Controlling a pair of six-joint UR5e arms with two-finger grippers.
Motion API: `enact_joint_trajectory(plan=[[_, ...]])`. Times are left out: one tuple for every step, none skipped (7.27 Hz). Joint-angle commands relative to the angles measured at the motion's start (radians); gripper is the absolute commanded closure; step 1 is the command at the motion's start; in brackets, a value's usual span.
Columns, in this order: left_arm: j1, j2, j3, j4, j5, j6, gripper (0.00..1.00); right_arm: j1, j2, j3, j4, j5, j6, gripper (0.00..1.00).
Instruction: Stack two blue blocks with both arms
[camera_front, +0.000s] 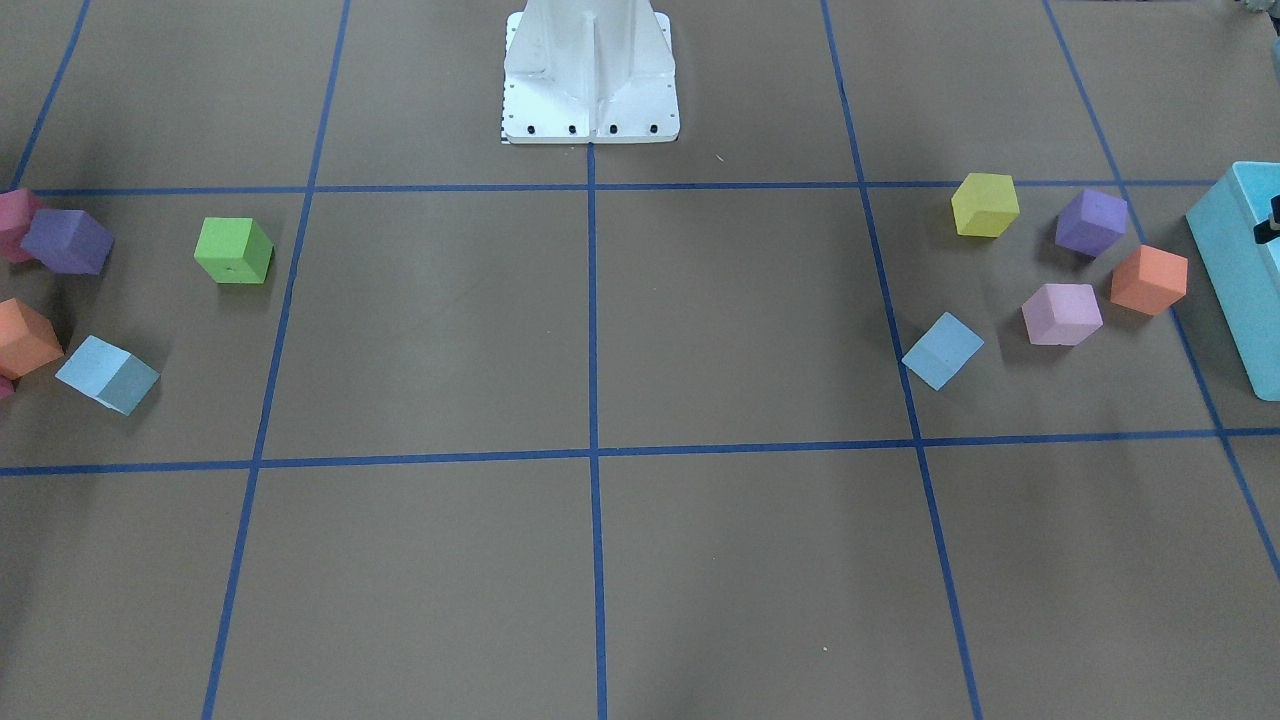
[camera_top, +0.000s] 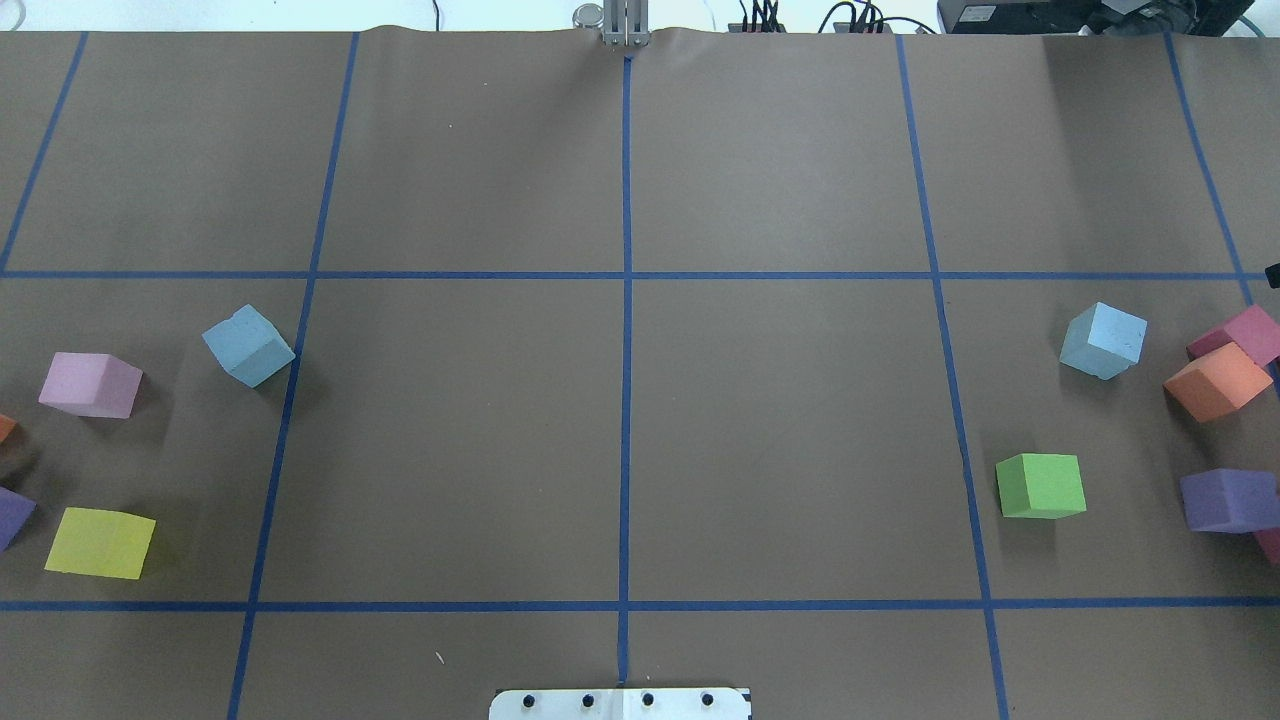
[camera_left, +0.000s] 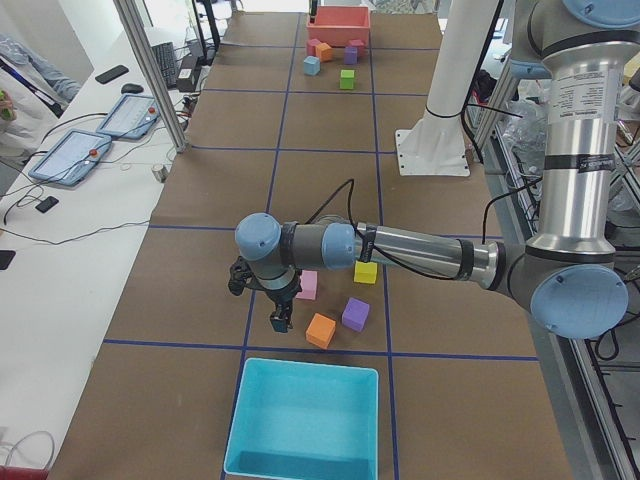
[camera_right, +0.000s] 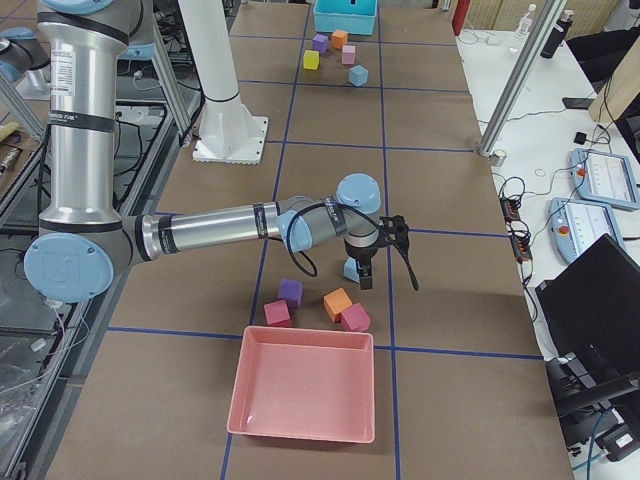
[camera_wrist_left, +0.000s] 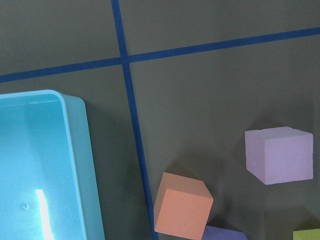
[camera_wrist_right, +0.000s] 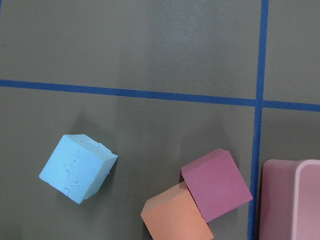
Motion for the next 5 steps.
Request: enact_joint_trajectory(plan=[[0.0,0.0,0.001,0.0,0.002,0.0,0.0,-0.002,0.0,-0.003,-0.001,0.002,-0.002,0.0],[0.0,-0.003,-0.001,0.0,0.002,-0.003,0.0,-0.002,0.002,-0.001,0.0,0.016,0.0,0.0],[0.002,-0.015,-0.007,0.0,0.002,-0.004,0.0,-0.003,0.002,-0.012,0.006,0.008,0.0,0.0],[0.009,-0.02,-0.022,0.0,0.0,-0.009,0.0,-0.005,0.002,-0.003,0.009,0.016,-0.002,0.0],[0.011,-0.061,-0.034,-0.003,0.0,-0.134,0.0,-0.018,0.008,-0.004,0.008,0.021,-0.011,0.0]])
